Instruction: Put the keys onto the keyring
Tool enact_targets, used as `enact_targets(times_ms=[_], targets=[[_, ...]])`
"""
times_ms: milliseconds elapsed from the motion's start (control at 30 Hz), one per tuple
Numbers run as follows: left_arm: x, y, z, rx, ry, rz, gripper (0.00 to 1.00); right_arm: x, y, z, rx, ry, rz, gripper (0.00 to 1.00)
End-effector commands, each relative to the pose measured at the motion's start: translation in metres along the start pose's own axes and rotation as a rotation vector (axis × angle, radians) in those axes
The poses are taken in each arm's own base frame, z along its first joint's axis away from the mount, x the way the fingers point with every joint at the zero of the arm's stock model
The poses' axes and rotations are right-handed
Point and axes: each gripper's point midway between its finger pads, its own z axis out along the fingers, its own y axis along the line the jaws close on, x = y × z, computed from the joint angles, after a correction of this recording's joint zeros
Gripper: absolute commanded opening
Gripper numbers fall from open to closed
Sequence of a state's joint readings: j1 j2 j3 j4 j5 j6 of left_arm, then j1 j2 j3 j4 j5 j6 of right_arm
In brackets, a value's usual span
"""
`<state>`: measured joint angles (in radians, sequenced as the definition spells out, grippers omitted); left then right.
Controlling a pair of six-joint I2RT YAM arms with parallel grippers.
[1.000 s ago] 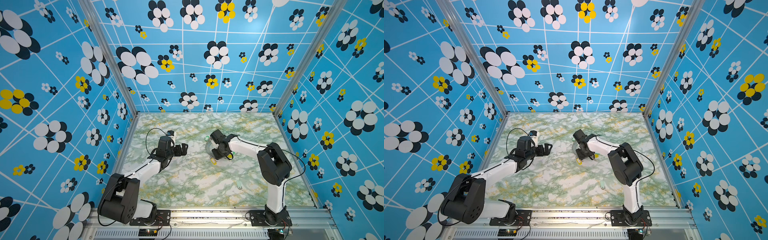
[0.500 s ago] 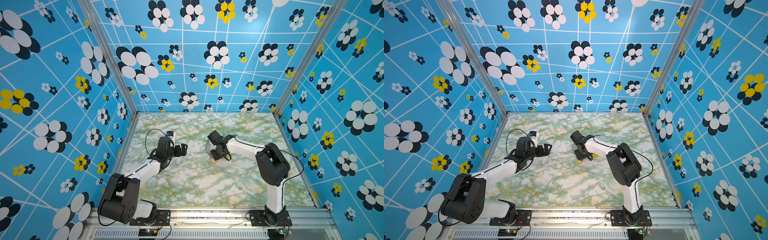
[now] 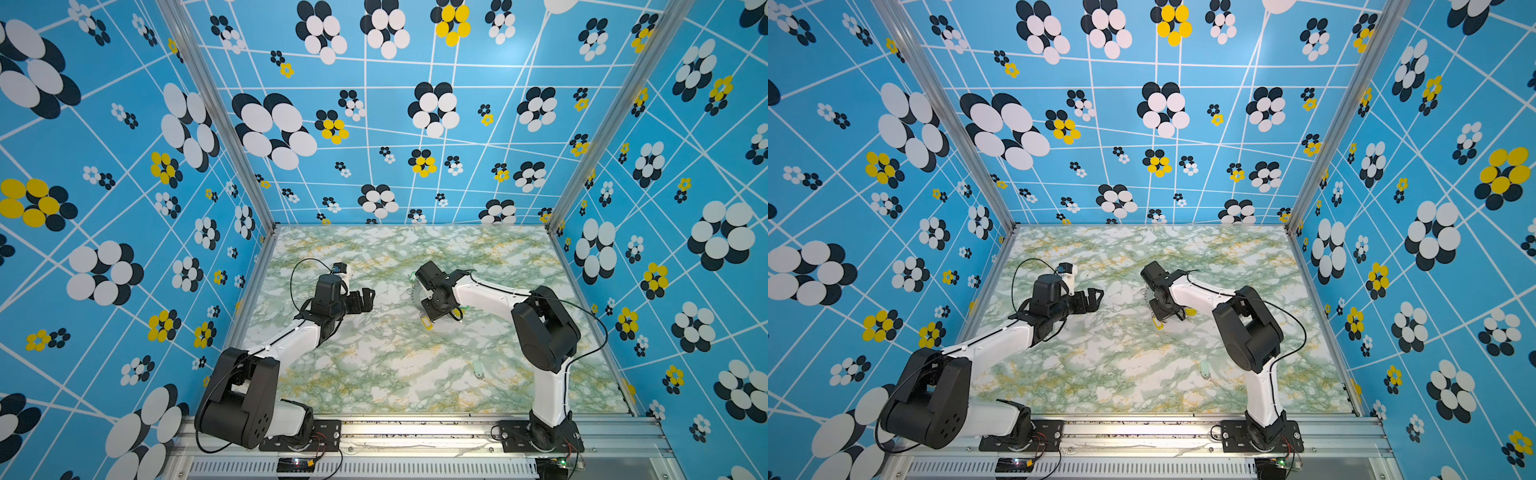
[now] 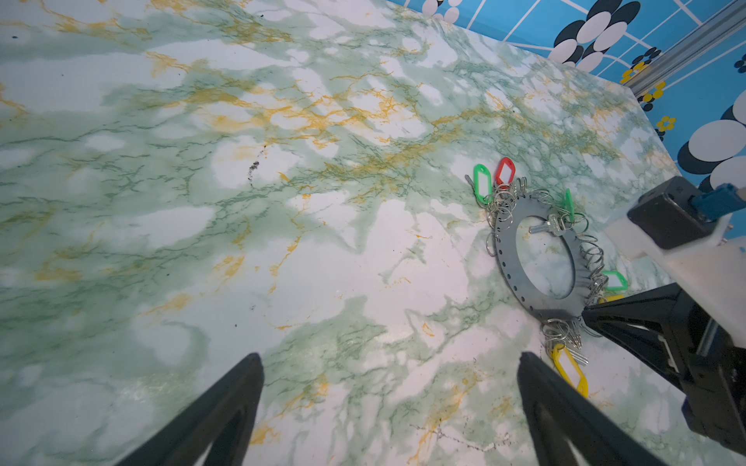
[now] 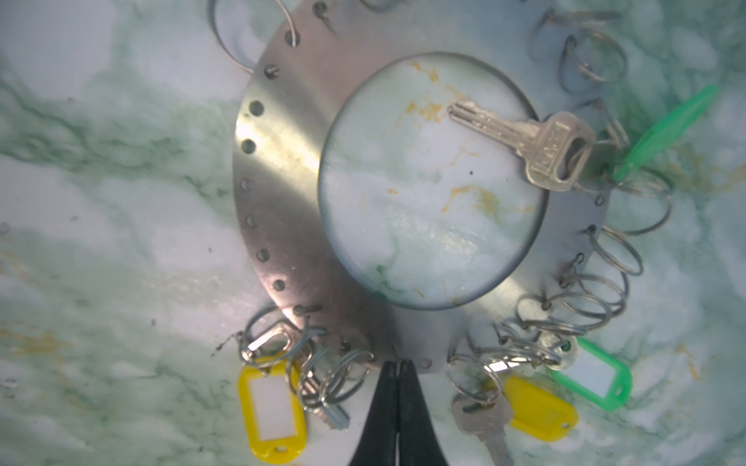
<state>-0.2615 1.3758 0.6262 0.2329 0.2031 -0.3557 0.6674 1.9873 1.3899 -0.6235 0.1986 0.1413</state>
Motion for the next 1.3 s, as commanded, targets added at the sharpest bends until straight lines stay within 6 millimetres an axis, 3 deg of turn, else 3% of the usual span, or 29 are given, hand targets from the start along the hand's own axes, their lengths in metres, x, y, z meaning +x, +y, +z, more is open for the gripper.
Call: enact_targets(times_ms=[0,167,467,767,1067,1267], targets=[[-0.004,-0.001,-0.007,0.012,-0.023,-0.006,0.99,0.009,-0.001,0.0,0.015,0.038,-0.023,0.0],[-0.006,-0.005,-0.009,0.026,-0.027,-0.002,0.99,0.007,-0.004,-0.009,0.014,0.021,-0.043,0.0],[-0.023,-0.037,-0.017,0.125,-0.027,0.073,0.99,-0.013,0.009,-0.07,-0.134,-0.101,-0.092,0.0],[-0.037,-0.098,-0.04,0.298,-0.025,0.245,0.96,-0.021,0.025,-0.141,-0.331,-0.265,-0.186,0.0],[-0.054,-0.166,-0.079,0.532,-0.036,0.411,0.81,-0.015,0.043,-0.207,-0.656,-0.539,-0.236,0.0],[-0.06,-0.205,-0.101,0.698,-0.039,0.519,0.71,-0.007,0.051,-0.244,-0.733,-0.734,-0.339,0.0]])
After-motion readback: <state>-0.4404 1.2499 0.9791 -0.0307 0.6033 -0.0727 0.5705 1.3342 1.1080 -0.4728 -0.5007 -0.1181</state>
